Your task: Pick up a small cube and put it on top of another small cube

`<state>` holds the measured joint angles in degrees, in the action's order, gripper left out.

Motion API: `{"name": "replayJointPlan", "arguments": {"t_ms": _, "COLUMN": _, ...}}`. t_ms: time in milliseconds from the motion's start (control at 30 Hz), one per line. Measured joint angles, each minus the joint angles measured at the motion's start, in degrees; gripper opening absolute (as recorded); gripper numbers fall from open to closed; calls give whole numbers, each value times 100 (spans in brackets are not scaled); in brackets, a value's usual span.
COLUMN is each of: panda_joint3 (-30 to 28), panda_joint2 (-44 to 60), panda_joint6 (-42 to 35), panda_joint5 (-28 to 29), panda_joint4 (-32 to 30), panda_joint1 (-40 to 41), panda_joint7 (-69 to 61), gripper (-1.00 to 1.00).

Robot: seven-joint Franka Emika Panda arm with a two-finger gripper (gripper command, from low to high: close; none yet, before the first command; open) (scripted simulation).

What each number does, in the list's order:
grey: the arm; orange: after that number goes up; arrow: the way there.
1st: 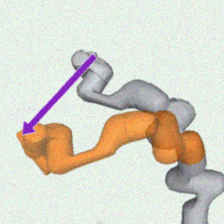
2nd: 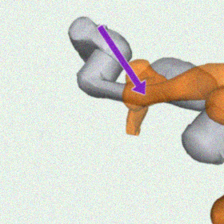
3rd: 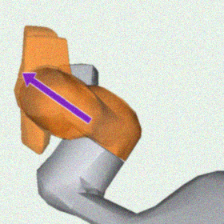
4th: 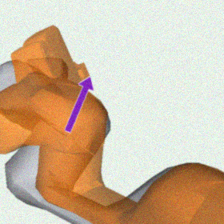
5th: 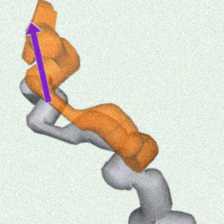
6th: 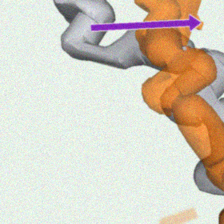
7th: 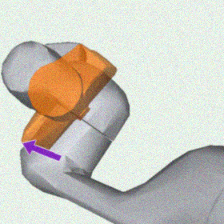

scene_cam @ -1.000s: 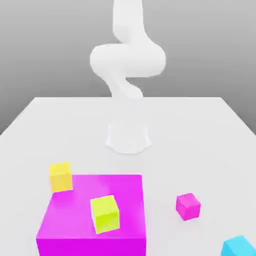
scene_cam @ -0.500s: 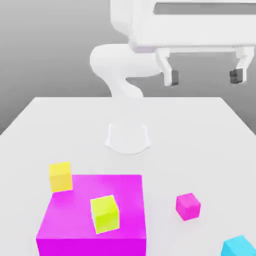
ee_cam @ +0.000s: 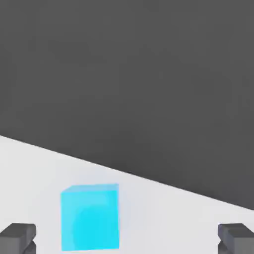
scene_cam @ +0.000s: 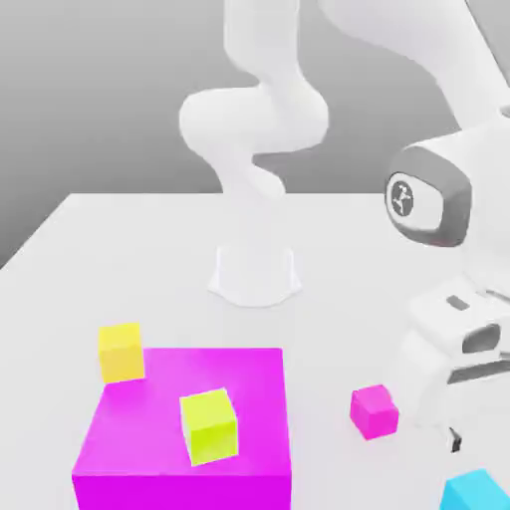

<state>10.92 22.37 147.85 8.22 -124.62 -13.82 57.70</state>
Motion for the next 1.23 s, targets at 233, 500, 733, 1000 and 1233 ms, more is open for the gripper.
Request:
{"name": "replayJointPlan", "arguments": {"t_ms": 233, "panda_joint3": -219, "panda_joint2": 1006, "panda_joint6": 653, "panda_joint5": 258, "panda_joint4": 202, "panda_joint1": -247, "panda_joint7": 205, "gripper": -100}}
{"name": "replayJointPlan", "arguments": {"t_ms": 500, "panda_joint3": -90, "panda_joint2": 543, "panda_joint6": 298, "panda_joint5": 121, "panda_joint4": 94, "panda_joint1": -151, "panda_joint7": 106, "gripper": -100}}
{"name": "replayJointPlan", "arguments": {"t_ms": 733, "panda_joint3": -375, "panda_joint2": -914, "panda_joint6": -535, "panda_joint5": -378, "panda_joint4": -491, "panda_joint1": 783, "panda_joint7": -865, "gripper": -100}}
{"name": "replayJointPlan", "arguments": {"t_ms": 1000, "panda_joint3": -1026, "panda_joint2": -2435, "panda_joint6": -1290, "panda_joint5": -831, "panda_joint4": -1234, "panda_joint1": 2145, "panda_joint7": -2054, "gripper": -100}}
{"name": "replayJointPlan", "arguments": {"t_ms": 1233, "panda_joint3": -1006, "panda_joint2": -1973, "panda_joint6": -565, "panda_joint5": -842, "panda_joint4": -1496, "panda_joint1": 2039, "panda_joint7": -2130, "gripper": 100}}
